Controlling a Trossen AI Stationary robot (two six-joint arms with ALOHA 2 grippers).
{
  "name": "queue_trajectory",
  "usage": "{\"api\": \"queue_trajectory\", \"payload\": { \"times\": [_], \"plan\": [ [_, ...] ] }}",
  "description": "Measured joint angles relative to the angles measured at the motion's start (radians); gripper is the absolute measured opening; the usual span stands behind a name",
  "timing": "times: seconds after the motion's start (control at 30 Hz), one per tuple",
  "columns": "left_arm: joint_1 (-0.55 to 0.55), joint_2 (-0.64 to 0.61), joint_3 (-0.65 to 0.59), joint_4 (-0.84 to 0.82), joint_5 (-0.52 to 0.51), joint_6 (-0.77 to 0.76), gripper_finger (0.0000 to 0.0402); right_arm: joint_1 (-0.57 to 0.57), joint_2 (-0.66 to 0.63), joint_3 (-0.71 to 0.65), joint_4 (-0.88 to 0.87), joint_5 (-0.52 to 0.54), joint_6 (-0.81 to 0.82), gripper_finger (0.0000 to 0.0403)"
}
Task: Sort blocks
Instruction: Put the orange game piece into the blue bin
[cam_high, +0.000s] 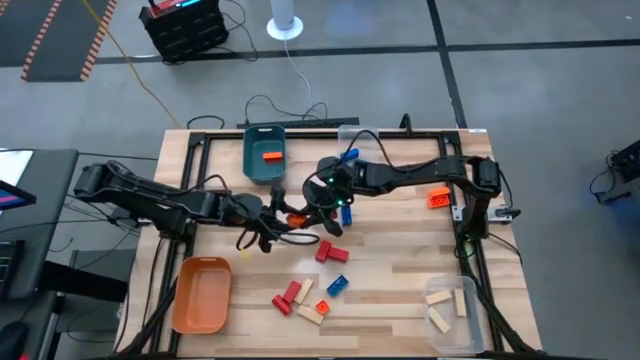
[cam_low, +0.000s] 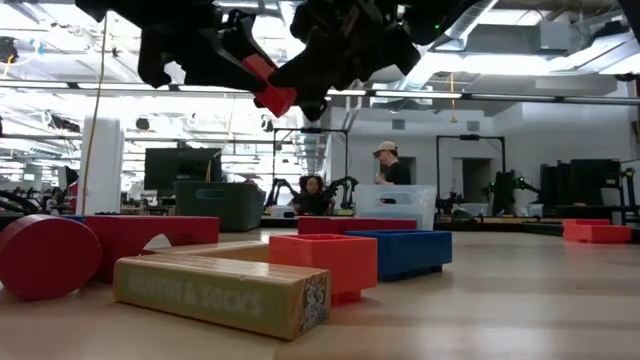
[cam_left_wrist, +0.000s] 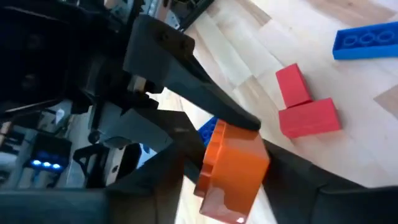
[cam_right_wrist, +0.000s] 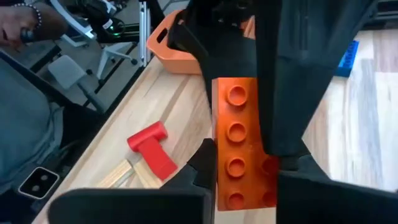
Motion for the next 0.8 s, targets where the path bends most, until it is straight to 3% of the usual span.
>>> {"api": "queue_trajectory", "payload": {
  "times": [0.2, 0.33, 0.47, 0.53, 0.63, 0.8],
  "plan": [
    [0.000, 0.012, 0.007, -0.020, 0.003, 0.028, 0.0082, 0.003, 0.000, -0.001, -0.001, -0.001, 0.019, 0.0088],
    [0.000, -0.002, 0.007, -0.020, 0.004, -0.013, 0.0081, -0.013, -0.006, 0.000, -0.014, -0.001, 0.027, 0.0124],
    [0.004, -0.035, 0.007, -0.047, -0.034, -0.073, 0.0081, -0.061, -0.066, 0.000, -0.185, 0.037, 0.002, 0.0153],
    [0.021, -0.054, 0.007, -0.066, -0.061, -0.095, 0.0081, -0.087, -0.096, 0.000, -0.297, 0.118, -0.004, 0.0161],
    [0.085, -0.080, 0.008, -0.076, -0.098, -0.151, 0.0081, -0.114, -0.145, 0.000, -0.437, 0.319, -0.001, 0.0164],
    [0.303, -0.074, 0.019, -0.157, -0.127, -0.305, 0.0081, -0.108, -0.183, -0.001, -0.592, 0.622, 0.049, 0.0162]
  ]
}}
